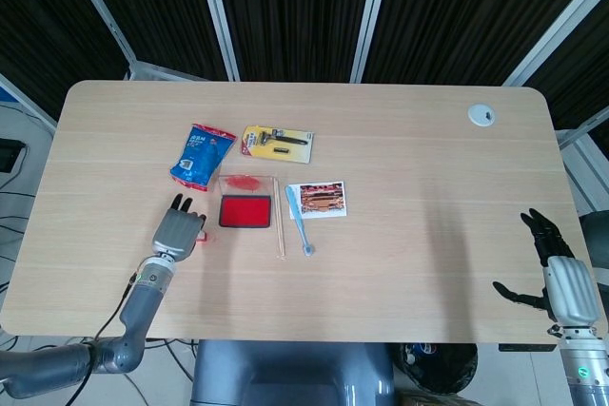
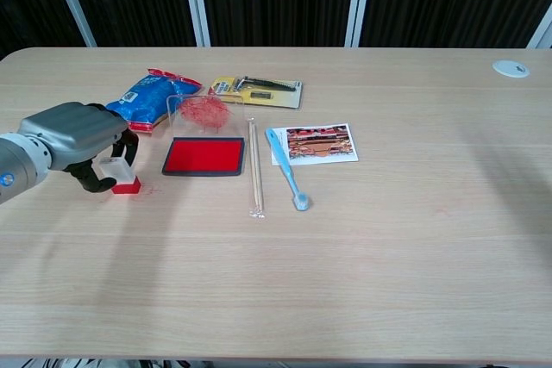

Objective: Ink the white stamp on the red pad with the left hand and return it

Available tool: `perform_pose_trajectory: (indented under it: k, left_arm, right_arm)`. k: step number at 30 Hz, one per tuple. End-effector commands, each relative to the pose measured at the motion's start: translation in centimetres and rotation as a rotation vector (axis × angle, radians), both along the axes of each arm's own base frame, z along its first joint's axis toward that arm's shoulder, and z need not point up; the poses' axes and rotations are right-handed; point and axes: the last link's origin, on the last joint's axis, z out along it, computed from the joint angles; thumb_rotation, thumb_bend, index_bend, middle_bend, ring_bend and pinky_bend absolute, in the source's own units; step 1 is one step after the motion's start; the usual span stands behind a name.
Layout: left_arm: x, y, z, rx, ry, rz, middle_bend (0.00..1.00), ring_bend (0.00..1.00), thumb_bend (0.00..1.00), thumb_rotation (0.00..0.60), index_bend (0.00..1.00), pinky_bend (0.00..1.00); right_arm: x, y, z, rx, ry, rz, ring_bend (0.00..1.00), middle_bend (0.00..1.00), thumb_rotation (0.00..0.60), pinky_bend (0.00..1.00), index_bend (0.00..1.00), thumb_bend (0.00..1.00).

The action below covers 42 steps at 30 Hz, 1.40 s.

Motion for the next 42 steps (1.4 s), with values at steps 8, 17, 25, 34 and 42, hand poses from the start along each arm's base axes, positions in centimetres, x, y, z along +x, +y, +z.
perform_pose_trajectory:
  k: [8, 17, 25, 34, 42]
  left_arm:
    - [0.3, 0.0, 0.0, 0.021, -0.005, -0.022, 0.61, 0.32, 0.51, 0.600, 0.60, 0.36]
    - [1.4, 0.0, 0.4, 0.057, -0.019, -0.108, 0.66, 0.45, 0.53, 0.600, 0.65, 0.51]
    - [3.3, 0.8, 0.0, 0.070, -0.052, -0.153, 0.70, 0.50, 0.55, 0.600, 0.68, 0.56]
    - [5.9, 2.6, -0.9, 0.103, -0.026, -0.229, 0.74, 0.54, 0.55, 0.600, 0.72, 0.60]
    - [7.5, 3.9, -1.9, 0.115, 0.011, -0.213, 0.76, 0.56, 0.55, 0.600, 0.74, 0.60]
  right_arm:
    - [0.0, 0.0, 0.0, -0.001, 0.001, -0.001, 0.00, 0.00, 0.600, 0.19, 0.00, 0.12]
    - [0.0, 0.0, 0.0, -0.002, 0.001, -0.001, 0.00, 0.00, 0.600, 0.19, 0.00, 0.12]
    - [0.0, 0.0, 0.0, -0.001, -0.003, -0.003, 0.00, 0.00, 0.600, 0.18, 0.00, 0.12]
    - [-0.1, -0.1, 0.1, -0.001, -0.008, -0.008, 0.00, 0.00, 0.600, 0.19, 0.00, 0.12]
    - [-0.1, -0.1, 0.1, 0.002, -0.008, -0.007, 0.00, 0.00, 0.600, 0.19, 0.00, 0.12]
